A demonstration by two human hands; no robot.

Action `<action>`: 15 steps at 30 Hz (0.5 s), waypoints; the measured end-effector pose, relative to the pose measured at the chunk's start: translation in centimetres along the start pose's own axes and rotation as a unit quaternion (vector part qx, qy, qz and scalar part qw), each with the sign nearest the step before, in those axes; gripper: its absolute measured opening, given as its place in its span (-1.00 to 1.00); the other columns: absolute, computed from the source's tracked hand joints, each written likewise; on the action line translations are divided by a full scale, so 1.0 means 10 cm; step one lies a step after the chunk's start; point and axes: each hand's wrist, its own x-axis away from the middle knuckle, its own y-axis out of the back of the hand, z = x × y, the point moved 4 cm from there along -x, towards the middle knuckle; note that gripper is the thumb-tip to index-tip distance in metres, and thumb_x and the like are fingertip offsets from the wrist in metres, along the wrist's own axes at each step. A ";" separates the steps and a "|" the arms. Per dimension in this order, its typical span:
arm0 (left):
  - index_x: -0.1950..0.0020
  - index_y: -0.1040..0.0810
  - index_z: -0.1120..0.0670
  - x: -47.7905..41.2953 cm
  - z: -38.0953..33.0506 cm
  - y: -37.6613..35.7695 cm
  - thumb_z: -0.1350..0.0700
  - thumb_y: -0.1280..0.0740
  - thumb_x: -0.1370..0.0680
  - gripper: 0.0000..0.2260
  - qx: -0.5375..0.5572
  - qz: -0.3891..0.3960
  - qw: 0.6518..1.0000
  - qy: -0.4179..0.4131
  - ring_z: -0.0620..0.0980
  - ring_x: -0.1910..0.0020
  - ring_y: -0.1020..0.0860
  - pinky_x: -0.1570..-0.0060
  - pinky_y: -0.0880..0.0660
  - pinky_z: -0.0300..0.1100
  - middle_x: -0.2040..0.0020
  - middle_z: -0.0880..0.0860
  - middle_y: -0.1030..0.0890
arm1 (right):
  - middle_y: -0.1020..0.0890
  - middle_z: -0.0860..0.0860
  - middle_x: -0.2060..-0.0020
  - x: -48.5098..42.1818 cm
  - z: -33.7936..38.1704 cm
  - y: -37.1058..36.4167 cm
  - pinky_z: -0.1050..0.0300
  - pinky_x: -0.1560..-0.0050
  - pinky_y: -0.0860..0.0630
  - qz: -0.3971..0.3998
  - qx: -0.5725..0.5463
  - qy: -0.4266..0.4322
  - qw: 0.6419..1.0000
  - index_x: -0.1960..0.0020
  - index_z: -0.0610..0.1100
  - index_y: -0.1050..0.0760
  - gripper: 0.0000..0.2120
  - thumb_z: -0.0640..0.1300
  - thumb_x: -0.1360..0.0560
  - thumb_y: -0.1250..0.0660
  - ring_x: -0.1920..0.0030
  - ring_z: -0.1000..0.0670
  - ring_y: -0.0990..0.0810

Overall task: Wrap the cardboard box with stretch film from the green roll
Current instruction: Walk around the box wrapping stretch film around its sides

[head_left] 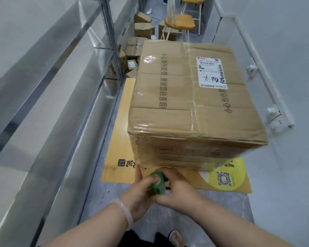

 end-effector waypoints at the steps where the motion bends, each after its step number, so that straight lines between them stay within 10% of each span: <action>1: -0.59 0.07 -0.32 0.02 0.04 -0.07 0.24 -0.39 -0.41 -0.04 0.013 -0.018 1.000 -0.006 0.19 -0.12 -0.58 -0.23 -0.45 0.14 -0.24 0.26 -0.61 | -0.50 0.06 -0.10 0.02 -0.06 0.05 0.09 -0.12 -0.51 -0.003 -0.012 -0.003 1.000 -0.17 0.12 -0.42 -0.46 0.13 -0.21 -0.43 -0.11 0.04 -0.52; 6: -0.54 0.18 -0.38 0.00 0.24 -0.29 0.28 -0.34 -0.54 -0.08 0.048 -0.048 0.997 -0.022 0.25 -0.28 -0.55 -0.40 -0.36 0.23 -0.29 0.31 -0.58 | -0.61 0.10 0.06 0.06 -0.29 0.22 0.05 -0.06 -0.55 0.012 -0.055 -0.005 0.998 -0.05 0.10 -0.36 -0.51 0.05 -0.22 -0.50 0.03 0.11 -0.60; 11: -0.53 -0.05 -0.26 -0.17 0.28 -0.44 0.31 -0.36 -0.53 -0.21 0.019 0.007 0.999 -0.046 0.12 0.04 -0.70 0.20 -0.63 -0.04 -0.22 0.22 -0.64 | -0.50 0.23 -0.09 0.03 -0.35 0.43 0.23 -0.18 -0.47 0.036 -0.012 0.034 0.999 -0.12 0.32 -0.44 -0.48 0.03 -0.25 -0.54 -0.12 0.21 -0.51; 15: -0.30 -0.02 -0.40 -0.18 0.25 -0.51 0.39 -0.25 -0.58 -0.27 0.005 0.011 0.999 -0.046 0.16 0.00 -0.64 0.31 -0.62 -0.08 -0.28 0.31 -0.57 | -0.59 0.17 -0.01 0.00 -0.41 0.47 0.05 -0.10 -0.54 0.050 -0.004 0.000 0.999 -0.01 0.30 -0.40 -0.54 0.20 -0.16 -0.48 -0.02 0.15 -0.59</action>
